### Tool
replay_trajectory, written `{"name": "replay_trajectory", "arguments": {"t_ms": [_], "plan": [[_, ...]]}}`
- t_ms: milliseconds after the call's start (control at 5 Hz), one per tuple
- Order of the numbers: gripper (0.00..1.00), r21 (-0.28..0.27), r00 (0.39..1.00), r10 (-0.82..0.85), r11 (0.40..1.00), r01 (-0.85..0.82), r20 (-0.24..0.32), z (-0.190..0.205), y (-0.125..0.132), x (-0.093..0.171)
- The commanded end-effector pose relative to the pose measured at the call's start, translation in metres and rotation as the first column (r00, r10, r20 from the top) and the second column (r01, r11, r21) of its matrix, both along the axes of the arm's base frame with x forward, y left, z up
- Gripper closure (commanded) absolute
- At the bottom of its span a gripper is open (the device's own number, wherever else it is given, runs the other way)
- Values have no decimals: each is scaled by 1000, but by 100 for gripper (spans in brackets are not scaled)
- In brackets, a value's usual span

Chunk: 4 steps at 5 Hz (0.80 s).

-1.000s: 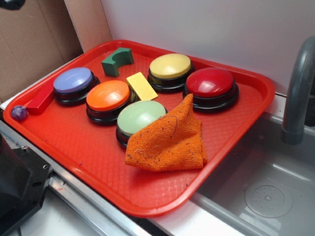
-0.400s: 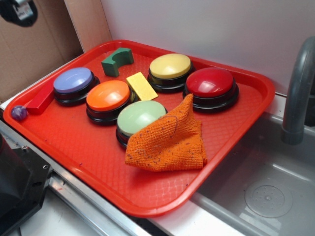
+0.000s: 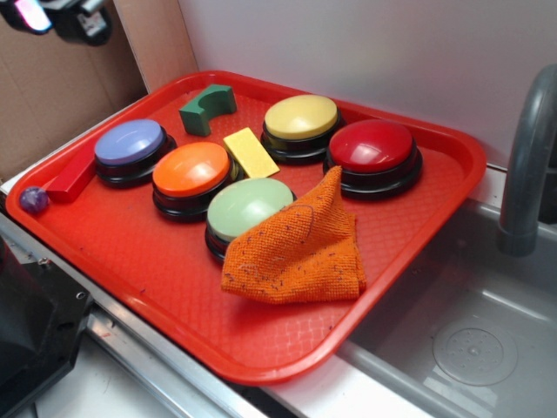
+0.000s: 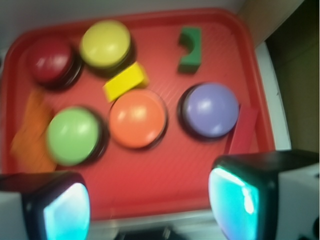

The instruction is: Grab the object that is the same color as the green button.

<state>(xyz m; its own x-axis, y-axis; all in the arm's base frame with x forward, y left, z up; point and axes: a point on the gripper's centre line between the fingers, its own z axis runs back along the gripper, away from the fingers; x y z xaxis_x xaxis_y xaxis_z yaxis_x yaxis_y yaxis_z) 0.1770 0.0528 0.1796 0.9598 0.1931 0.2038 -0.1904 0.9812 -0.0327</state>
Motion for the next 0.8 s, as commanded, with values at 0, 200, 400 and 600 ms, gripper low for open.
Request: {"name": "replay_trajectory", "arguments": {"t_ms": [0,200,400,600], "plan": [[0,3,988,146,989,-147,44,-22,43,48],[0,-1,977,209,978,-209,48,-43,63,72],[0,-5,972,225,974,-225,63,-59,74,87],[0,5,959,278,960,-278,49,-79,85,103]]}}
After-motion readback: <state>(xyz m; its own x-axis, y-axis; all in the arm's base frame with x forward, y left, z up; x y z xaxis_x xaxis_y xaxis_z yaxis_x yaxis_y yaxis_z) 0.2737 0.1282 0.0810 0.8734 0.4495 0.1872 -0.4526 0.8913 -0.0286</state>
